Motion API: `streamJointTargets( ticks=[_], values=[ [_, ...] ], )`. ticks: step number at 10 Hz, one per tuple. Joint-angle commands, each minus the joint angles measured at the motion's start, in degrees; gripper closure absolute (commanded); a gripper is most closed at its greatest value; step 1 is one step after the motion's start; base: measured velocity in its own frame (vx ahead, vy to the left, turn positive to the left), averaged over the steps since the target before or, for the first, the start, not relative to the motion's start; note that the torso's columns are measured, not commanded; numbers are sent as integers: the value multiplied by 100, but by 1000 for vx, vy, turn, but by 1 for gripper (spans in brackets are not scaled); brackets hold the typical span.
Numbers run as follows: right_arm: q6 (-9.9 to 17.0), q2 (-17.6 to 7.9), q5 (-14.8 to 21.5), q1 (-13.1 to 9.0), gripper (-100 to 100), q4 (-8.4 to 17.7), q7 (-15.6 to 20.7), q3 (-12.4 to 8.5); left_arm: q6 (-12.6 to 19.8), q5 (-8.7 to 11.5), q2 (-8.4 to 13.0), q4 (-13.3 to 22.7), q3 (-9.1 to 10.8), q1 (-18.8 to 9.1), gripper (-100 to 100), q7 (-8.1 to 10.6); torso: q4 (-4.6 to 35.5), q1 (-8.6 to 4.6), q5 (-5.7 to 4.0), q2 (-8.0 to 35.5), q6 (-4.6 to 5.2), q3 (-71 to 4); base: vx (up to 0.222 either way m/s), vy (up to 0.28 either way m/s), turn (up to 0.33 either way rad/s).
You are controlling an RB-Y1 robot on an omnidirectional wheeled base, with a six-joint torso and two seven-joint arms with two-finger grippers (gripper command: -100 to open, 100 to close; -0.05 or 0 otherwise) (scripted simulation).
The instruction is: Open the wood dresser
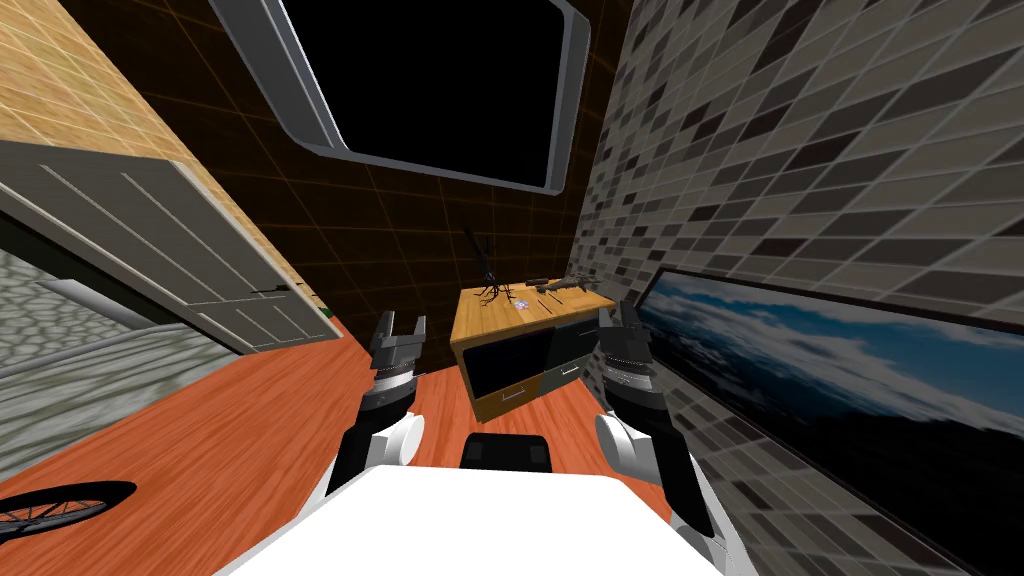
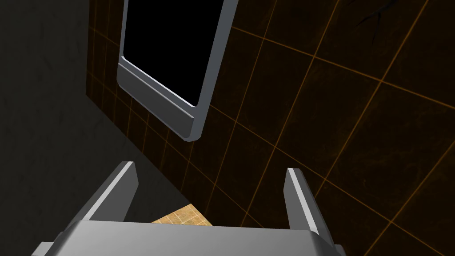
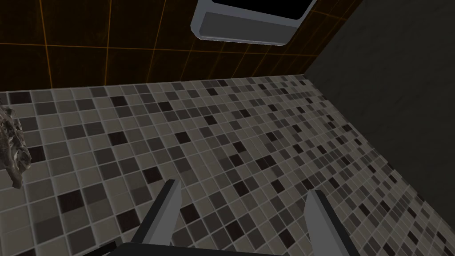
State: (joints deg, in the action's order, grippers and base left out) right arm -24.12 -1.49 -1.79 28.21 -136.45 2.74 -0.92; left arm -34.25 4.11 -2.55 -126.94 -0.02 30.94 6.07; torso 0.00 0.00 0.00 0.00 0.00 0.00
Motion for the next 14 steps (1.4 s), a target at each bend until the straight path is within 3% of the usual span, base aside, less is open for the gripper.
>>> streamJointTargets(
  ticks=[1, 9, 10, 11, 14],
  values=[
    [0, 0, 0, 0, 0, 0, 0, 0, 0, 0, 0, 0, 0, 0, 0, 0, 235, 0, 0, 232, 0, -467, 0, 0, 0],
    [-1, 0, 0, 0, 0, -2, 0, 0, -1, 0, 0, -2, 0, 0, 0, 0, 3537, 0, 0, 3539, 0, -7073, 0, 0, 0],
    [-13, -248, -125, -14, -100, 99, -238, -38, -1, 0, 0, -2, 0, 0, 0, 0, 3960, 0, 0, 3962, 0, -7919, -11, 6, 135],
    [-21, -342, -206, -22, -100, 163, -393, -63, 0, 0, 0, 0, 0, -1, 0, 0, 4150, 1, 0, 4159, -2, -8311, -30, 7, 151],
    [-44, -491, -421, -38, -100, 328, -801, -130, 0, 0, 0, 1, 0, 0, 0, 0, 4227, 0, 0, 4230, 0, -8454, -36, 6, 109]
  ],
)
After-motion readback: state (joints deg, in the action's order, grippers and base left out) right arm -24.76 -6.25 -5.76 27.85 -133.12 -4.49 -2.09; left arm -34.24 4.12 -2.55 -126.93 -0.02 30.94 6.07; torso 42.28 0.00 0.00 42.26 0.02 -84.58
